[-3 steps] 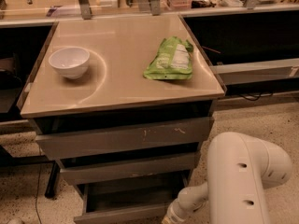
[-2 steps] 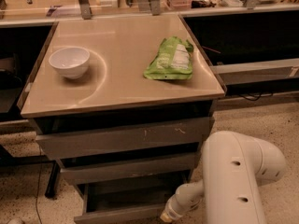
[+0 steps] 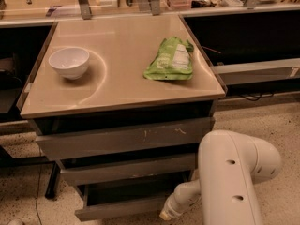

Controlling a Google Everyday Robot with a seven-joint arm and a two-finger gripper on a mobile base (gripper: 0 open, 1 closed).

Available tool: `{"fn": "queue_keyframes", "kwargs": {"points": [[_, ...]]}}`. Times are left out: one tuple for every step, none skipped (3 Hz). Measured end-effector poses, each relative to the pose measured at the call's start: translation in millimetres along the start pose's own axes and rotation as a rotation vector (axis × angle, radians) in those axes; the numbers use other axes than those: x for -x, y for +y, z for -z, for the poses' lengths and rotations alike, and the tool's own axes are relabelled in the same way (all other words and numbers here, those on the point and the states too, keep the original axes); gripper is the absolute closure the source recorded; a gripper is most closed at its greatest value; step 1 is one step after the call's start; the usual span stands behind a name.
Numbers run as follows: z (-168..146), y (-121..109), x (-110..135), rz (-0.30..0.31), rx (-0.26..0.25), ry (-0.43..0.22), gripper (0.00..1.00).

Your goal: Close bottom drawer

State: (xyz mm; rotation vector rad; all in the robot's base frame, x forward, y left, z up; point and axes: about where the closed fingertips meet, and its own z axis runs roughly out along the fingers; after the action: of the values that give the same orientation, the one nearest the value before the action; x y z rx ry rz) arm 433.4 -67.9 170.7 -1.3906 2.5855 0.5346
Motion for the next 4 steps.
{"fn": "queue_keyframes", "kwargs": {"points": [[0.0, 0.0, 0.0, 0.000, 0.000, 0.000, 0.59], [0.0, 0.0, 0.0, 0.000, 0.000, 0.000, 0.36], [-0.1, 0.1, 0.0, 0.000, 0.000, 0.000, 0.13], [-0.1, 0.1, 0.0, 0.000, 0.000, 0.000, 0.00]]}}
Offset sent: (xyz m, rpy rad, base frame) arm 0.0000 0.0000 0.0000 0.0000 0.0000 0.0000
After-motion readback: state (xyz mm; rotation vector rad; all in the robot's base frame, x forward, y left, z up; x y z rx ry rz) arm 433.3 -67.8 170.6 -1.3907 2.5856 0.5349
